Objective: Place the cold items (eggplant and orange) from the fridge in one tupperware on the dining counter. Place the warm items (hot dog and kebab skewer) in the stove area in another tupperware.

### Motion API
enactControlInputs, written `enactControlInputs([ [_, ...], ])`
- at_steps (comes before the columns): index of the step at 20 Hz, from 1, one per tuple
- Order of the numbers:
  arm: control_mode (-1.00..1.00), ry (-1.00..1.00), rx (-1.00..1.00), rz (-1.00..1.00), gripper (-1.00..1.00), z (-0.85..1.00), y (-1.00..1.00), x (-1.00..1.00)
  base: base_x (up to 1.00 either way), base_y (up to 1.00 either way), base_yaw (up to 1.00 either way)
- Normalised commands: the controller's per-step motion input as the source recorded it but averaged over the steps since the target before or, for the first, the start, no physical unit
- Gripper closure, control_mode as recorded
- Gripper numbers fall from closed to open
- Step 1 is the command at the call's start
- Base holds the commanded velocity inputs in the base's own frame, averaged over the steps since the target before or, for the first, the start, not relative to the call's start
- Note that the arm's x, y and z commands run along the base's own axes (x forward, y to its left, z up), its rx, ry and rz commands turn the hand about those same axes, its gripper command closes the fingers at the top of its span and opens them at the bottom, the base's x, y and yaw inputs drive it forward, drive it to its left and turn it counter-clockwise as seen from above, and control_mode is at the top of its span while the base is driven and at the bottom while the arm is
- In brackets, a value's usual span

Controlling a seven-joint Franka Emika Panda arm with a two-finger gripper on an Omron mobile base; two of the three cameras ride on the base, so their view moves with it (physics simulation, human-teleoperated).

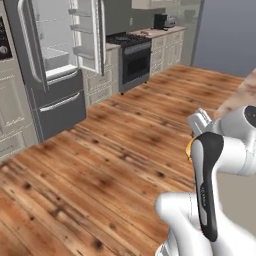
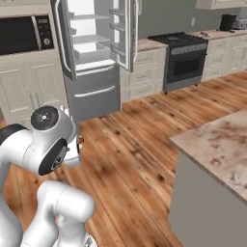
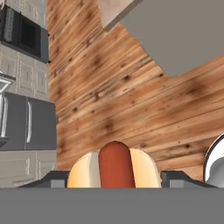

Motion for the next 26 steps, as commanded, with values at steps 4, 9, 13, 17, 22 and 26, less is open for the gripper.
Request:
enactControlInputs([
  [4, 1.0, 0.0, 0.0, 0.0, 1.0, 0.0, 0.0, 0.0, -0.36, -1.0, 0.0],
  [9, 1.0, 0.0, 0.0, 0.0, 1.0, 0.0, 0.0, 0.0, -0.6, -0.91, -0.02],
  [13, 1.0, 0.0, 0.0, 0.0, 1.0, 0.0, 0.0, 0.0, -0.74, -0.73, -0.16],
  [17, 1.0, 0.0, 0.0, 0.0, 1.0, 0.0, 0.0, 0.0, -0.79, -0.57, -0.3],
  [22, 1.0, 0.0, 0.0, 0.0, 1.0, 0.0, 0.0, 0.0, -0.73, -0.39, -0.39],
  [26, 1.0, 0.0, 0.0, 0.0, 1.0, 0.0, 0.0, 0.0, -0.69, -0.28, -0.39],
])
